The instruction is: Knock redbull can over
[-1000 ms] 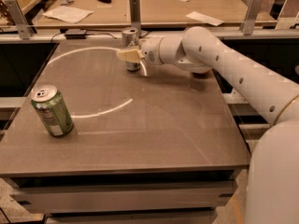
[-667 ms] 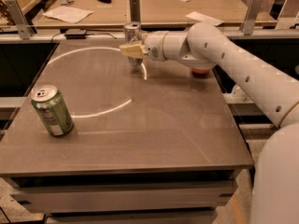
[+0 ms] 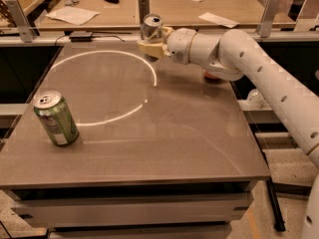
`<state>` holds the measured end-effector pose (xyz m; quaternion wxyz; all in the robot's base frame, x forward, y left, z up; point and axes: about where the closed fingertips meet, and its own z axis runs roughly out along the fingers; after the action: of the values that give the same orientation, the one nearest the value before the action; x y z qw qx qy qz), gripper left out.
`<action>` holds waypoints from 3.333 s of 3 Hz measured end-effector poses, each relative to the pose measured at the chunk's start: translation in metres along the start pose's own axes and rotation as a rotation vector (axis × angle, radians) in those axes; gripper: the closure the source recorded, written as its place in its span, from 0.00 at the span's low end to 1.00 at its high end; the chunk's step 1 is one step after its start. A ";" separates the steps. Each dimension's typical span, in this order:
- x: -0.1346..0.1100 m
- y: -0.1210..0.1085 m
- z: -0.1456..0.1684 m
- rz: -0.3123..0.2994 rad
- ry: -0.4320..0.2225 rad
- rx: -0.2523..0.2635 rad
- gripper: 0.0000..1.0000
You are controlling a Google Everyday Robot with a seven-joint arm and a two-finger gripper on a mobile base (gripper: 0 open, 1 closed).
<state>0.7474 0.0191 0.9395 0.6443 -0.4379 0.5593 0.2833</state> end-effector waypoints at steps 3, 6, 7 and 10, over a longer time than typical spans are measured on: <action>-0.056 0.041 0.002 -0.681 -0.113 -0.157 1.00; -0.063 0.045 0.004 -0.844 -0.072 -0.180 1.00; -0.070 0.046 0.003 -1.032 0.030 -0.267 1.00; 0.007 0.037 -0.057 -1.406 0.283 -0.659 1.00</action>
Offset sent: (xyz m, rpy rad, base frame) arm -0.0517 0.0275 0.0507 -0.3581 -0.7552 0.2388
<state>0.6901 -0.0152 0.9242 0.4320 -0.8891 0.1153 -0.0979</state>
